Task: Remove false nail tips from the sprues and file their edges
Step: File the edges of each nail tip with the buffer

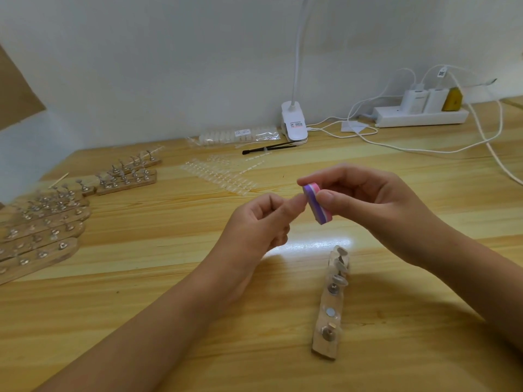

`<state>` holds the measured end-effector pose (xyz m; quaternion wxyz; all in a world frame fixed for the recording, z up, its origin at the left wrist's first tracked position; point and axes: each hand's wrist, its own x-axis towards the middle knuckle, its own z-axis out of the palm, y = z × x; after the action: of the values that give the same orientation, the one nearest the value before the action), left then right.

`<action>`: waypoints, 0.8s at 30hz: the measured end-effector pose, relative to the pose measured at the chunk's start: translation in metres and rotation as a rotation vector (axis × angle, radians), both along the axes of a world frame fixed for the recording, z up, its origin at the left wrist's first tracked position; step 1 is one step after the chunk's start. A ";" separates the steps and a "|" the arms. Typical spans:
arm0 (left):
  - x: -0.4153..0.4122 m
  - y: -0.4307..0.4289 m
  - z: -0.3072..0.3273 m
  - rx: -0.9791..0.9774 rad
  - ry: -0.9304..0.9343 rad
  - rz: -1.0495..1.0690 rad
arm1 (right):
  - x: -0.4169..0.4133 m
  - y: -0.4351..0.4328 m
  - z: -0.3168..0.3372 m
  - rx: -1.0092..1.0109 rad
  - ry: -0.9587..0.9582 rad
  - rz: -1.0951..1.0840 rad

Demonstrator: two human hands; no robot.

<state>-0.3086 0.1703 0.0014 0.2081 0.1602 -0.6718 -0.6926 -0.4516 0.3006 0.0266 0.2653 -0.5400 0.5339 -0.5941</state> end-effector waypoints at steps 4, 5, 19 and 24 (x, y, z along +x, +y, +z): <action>0.001 0.001 0.000 -0.101 -0.012 -0.035 | 0.000 -0.001 -0.002 -0.010 -0.001 -0.047; 0.001 0.003 0.000 -0.086 -0.011 -0.042 | -0.001 -0.001 -0.002 -0.014 -0.004 -0.051; -0.004 0.008 0.004 0.224 -0.045 -0.173 | -0.006 -0.004 -0.004 -0.040 -0.175 -0.155; -0.004 0.006 0.007 0.310 -0.007 -0.166 | -0.011 0.000 0.002 0.126 -0.218 0.116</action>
<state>-0.3124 0.1765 0.0082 0.1206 0.1367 -0.5687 -0.8021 -0.4627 0.3004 0.0288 0.3889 -0.4844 0.5062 -0.5982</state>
